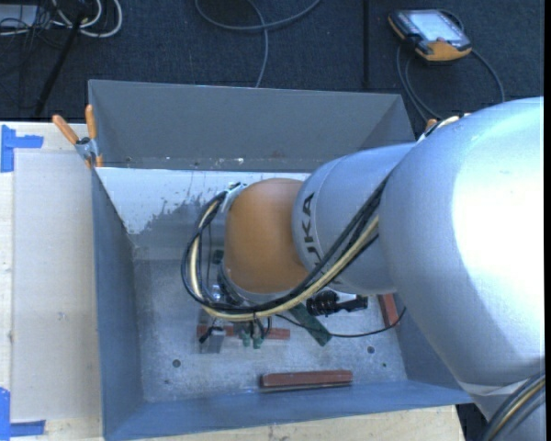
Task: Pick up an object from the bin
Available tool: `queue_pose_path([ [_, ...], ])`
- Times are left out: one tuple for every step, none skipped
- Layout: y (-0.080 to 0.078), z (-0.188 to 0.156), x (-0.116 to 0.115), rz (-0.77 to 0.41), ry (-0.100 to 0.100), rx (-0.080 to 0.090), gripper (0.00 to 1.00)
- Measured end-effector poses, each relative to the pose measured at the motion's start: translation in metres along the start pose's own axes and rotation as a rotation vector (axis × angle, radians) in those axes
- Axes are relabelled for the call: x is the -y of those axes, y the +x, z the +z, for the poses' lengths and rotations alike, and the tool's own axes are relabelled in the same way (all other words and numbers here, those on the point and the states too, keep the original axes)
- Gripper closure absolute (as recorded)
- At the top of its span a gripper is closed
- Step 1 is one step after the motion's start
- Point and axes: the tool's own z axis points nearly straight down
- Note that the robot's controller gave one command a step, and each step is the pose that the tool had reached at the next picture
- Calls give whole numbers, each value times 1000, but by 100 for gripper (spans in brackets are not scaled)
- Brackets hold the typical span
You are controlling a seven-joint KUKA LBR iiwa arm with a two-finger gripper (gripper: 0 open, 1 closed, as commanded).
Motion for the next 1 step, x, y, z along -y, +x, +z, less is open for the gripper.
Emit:
queue_pose_path([
  [0, 0, 0, 1, 0, 0, 100],
])
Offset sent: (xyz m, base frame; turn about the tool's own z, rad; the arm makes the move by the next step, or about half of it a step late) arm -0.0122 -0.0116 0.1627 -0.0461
